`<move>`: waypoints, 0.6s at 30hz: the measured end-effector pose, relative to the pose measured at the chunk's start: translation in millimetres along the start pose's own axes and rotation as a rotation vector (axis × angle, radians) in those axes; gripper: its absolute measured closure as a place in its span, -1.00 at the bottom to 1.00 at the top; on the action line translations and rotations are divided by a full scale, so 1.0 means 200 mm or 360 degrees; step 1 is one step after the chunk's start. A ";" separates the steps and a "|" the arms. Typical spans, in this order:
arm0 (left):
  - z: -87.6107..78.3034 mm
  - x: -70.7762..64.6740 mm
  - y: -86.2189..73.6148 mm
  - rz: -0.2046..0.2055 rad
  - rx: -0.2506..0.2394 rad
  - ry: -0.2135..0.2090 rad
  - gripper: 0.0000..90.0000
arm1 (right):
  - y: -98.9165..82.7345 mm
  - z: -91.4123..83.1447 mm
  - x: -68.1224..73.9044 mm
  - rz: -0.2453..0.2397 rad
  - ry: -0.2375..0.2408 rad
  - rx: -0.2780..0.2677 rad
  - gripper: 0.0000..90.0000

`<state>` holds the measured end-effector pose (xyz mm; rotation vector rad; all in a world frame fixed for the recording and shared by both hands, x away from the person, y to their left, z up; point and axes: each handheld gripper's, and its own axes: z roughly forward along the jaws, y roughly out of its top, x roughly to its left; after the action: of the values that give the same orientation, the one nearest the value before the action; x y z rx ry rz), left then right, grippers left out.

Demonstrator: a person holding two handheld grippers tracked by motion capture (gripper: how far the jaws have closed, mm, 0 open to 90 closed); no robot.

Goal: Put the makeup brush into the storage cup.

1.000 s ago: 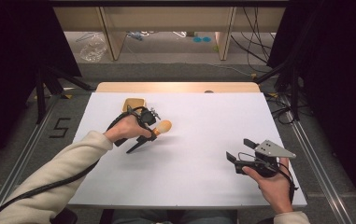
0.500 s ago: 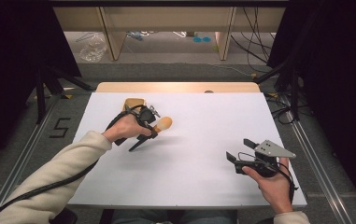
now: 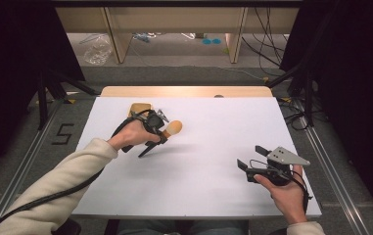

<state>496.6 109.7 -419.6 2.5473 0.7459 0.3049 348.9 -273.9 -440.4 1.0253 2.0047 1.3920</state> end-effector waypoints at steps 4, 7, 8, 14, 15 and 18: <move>-0.01 0.00 -0.01 -0.0035 -0.0070 0.0028 0.48 | 0.00 0.00 0.00 0.0013 0.0008 0.0009 -0.64; -0.02 0.01 -0.02 -0.0043 -0.0087 0.0031 0.48 | 0.00 0.00 0.00 0.0014 0.0018 0.0004 -0.64; -0.02 0.01 -0.02 -0.0047 -0.0099 0.0033 0.48 | 0.00 0.00 0.00 0.0012 0.0011 0.0005 -0.64; -0.04 0.01 -0.03 -0.0066 -0.0156 0.0052 0.48 | 0.00 0.00 0.00 0.0014 0.0017 0.0006 -0.64; -0.04 0.01 -0.03 -0.0070 -0.0177 0.0057 0.48 | 0.00 0.00 0.00 0.0014 0.0016 0.0006 -0.64; -0.05 0.01 -0.03 -0.0073 -0.0178 0.0045 0.48 | 0.00 0.00 0.00 0.0015 0.0016 0.0007 -0.64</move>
<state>491.8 118.8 -414.6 2.4219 0.7747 0.3582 348.4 -273.4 -440.1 1.0329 2.0135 1.4011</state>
